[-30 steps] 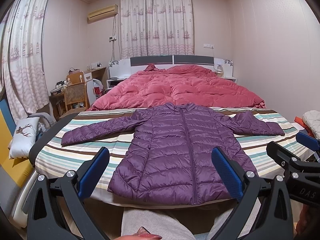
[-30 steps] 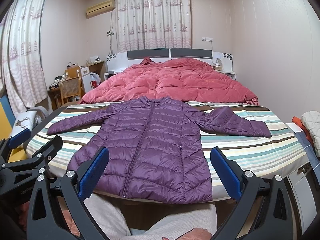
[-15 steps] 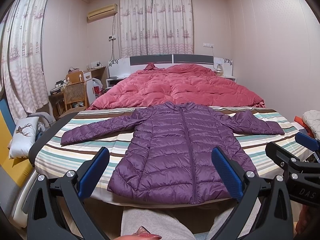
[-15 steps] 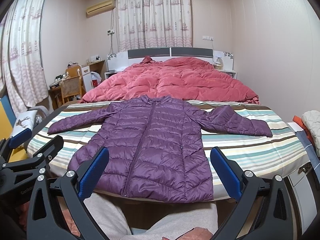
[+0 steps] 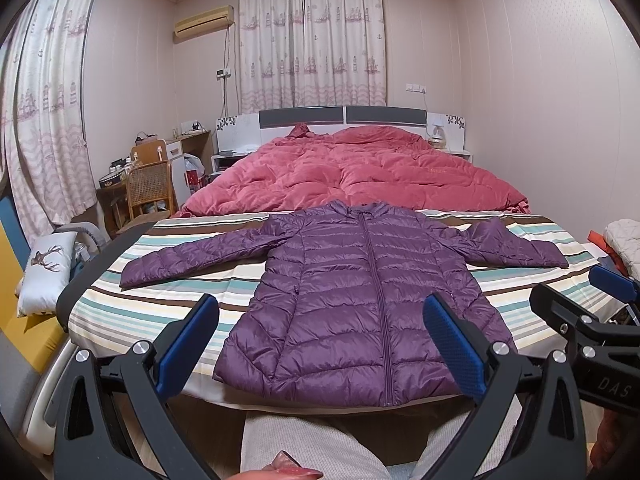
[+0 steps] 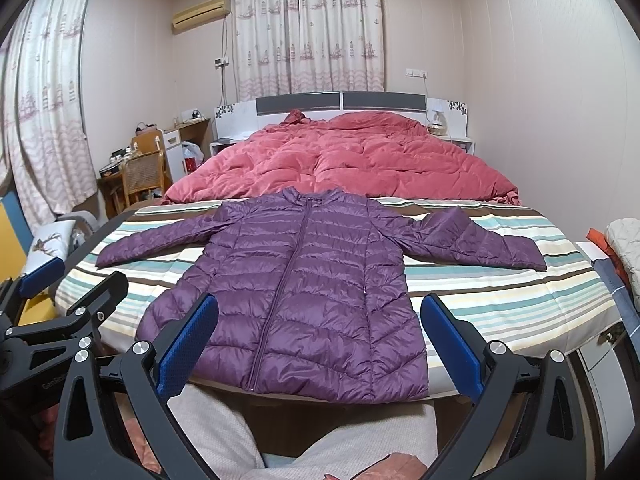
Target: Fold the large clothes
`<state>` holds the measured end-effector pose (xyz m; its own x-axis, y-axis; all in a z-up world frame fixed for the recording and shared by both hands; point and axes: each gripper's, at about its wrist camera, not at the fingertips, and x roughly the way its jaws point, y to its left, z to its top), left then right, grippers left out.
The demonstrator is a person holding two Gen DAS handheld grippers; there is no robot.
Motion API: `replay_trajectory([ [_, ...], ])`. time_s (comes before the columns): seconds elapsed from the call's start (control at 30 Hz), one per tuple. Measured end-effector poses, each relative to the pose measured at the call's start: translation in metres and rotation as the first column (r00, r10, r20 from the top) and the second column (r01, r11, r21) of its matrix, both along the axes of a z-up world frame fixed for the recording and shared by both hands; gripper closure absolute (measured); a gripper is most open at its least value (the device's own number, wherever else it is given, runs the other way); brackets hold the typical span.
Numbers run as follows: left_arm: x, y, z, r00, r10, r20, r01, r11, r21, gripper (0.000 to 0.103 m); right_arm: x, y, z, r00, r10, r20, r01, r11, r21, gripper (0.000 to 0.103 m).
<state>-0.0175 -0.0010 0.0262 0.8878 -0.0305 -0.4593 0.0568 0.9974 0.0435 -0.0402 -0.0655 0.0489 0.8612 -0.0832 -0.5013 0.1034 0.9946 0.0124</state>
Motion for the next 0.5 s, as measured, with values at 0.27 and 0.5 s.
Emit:
replay_trajectory([
  [0.27, 0.0015, -0.0005, -0.0016, 1.000, 0.001, -0.005, -0.001, 1.000, 0.000, 0.002, -0.0014, 0.0020, -0.0002, 1.000, -0.001, -0.004, 0.001, 1.000, 0.002, 0.003],
  [0.5, 0.0022, 0.0004, -0.0031, 1.000, 0.002, -0.012, -0.002, 1.000, -0.002, 0.002, 0.0002, -0.0002, -0.0003, 1.000, -0.006, -0.010, 0.006, 1.000, 0.005, 0.003],
])
